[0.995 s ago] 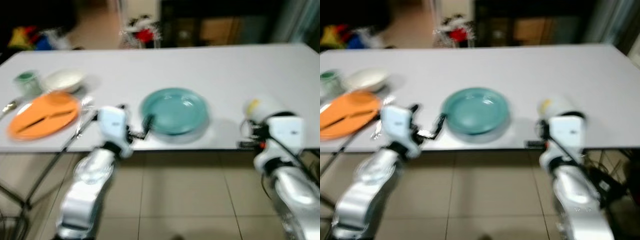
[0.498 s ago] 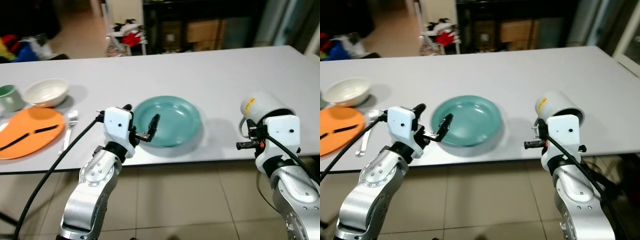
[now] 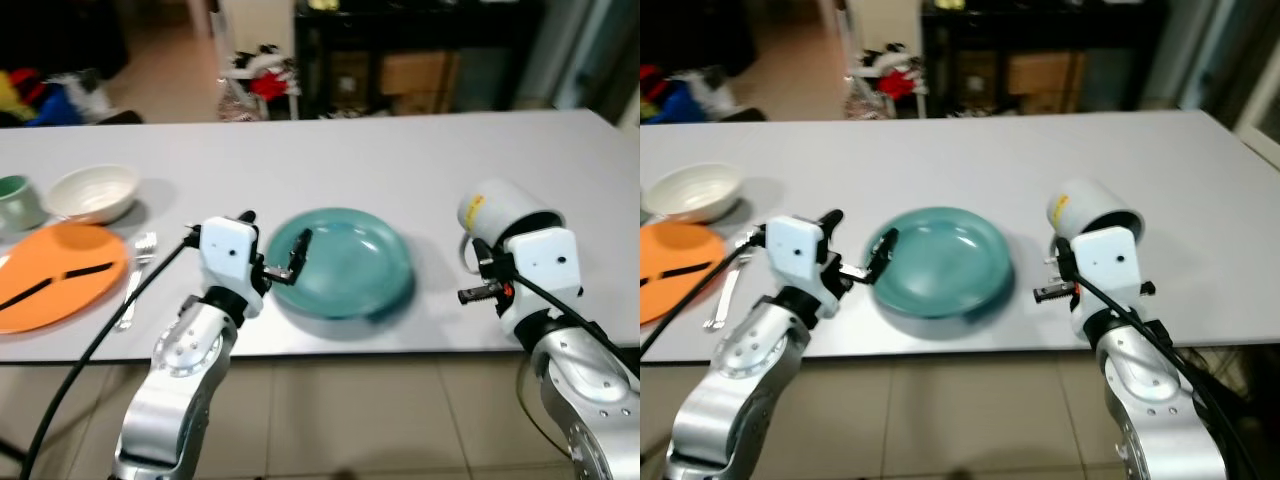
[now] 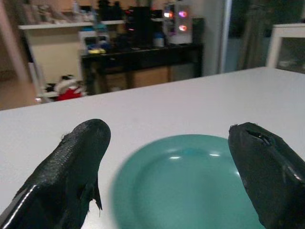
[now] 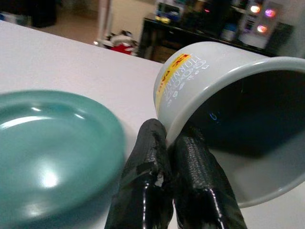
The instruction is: Setting the table
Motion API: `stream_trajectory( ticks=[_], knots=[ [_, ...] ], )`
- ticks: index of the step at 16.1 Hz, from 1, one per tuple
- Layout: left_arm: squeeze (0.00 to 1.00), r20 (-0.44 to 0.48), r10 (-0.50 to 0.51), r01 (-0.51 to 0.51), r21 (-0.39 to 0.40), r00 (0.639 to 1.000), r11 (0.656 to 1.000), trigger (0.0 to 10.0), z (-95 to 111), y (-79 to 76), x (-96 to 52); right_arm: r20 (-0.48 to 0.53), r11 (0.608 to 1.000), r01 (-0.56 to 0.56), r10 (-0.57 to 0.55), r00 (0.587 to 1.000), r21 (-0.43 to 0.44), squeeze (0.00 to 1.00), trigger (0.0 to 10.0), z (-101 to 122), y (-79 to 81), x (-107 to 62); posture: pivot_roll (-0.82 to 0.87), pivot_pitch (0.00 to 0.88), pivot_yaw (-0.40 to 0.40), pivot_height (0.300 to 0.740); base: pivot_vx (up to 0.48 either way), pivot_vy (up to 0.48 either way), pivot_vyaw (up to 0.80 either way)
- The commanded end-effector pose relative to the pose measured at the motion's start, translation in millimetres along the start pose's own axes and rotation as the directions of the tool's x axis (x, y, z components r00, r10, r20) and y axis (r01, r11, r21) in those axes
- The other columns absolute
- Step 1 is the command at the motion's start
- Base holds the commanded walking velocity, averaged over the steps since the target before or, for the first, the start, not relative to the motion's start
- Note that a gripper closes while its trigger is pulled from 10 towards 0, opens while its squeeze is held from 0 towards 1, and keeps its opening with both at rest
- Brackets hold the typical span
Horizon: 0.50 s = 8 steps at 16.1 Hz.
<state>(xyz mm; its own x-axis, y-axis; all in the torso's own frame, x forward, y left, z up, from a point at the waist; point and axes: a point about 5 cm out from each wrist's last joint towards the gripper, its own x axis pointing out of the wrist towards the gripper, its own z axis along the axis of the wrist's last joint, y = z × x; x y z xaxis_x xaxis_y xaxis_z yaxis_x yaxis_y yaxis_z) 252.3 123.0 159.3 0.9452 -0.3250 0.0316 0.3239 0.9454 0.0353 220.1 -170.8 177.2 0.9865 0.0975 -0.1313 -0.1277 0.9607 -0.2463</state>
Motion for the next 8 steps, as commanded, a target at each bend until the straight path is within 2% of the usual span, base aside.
stream_trajectory(
  ticks=[1,8],
  knots=[
    [0.00,-0.002,0.030,-0.030,0.010,1.000,1.000,10.0,0.3,6.2,-2.6,0.028,1.000,-0.023,0.023,0.999,-0.004,0.00,10.0,4.8,3.9,2.0,0.00,0.000,0.017,0.740,0.341,0.000,0.00],
    [0.00,-0.005,0.022,-0.022,0.013,1.000,1.000,10.0,0.6,5.4,-2.2,0.031,1.000,-0.018,0.019,0.999,-0.018,0.00,10.0,4.2,4.3,2.6,0.00,0.000,0.023,0.740,0.347,0.000,0.00]
  ],
)
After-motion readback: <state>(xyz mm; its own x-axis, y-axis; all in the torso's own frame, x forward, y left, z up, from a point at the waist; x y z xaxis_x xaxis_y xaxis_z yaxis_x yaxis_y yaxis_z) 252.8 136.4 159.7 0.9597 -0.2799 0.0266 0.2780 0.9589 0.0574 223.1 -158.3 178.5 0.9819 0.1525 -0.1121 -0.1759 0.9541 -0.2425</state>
